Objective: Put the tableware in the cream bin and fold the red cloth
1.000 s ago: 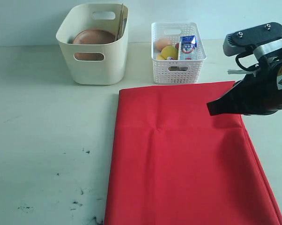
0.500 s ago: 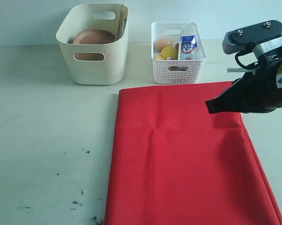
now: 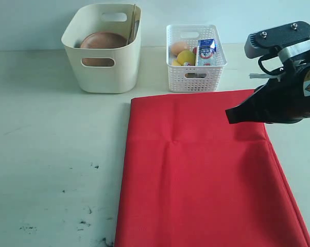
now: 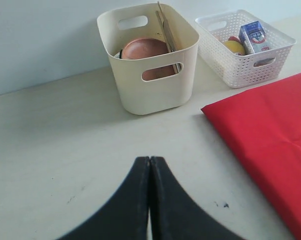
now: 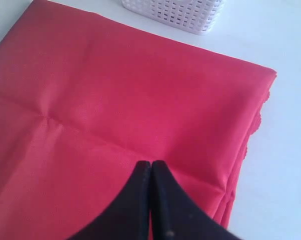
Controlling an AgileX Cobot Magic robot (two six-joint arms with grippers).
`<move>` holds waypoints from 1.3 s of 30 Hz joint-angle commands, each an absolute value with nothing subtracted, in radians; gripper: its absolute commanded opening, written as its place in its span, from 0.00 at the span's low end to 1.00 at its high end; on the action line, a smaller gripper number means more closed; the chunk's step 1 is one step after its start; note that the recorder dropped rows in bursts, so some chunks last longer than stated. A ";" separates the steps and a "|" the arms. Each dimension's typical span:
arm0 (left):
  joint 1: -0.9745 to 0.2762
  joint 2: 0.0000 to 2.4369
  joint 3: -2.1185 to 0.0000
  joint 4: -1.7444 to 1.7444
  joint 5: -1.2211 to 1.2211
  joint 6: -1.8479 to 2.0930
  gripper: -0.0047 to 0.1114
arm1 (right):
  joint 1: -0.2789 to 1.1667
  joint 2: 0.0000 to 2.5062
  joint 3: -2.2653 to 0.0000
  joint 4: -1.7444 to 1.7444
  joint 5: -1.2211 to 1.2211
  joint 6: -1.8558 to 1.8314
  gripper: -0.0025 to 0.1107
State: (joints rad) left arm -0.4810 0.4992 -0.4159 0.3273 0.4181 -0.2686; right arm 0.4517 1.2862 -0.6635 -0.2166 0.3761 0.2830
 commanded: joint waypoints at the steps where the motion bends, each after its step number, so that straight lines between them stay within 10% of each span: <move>1: -0.460 0.487 -0.410 0.272 0.416 -0.266 0.04 | 0.454 1.287 -0.666 -0.216 0.363 0.284 0.02; 39: 0.048 0.019 0.000 0.160 0.272 -0.300 0.04 | 0.454 1.287 -0.666 -0.216 0.363 0.284 0.02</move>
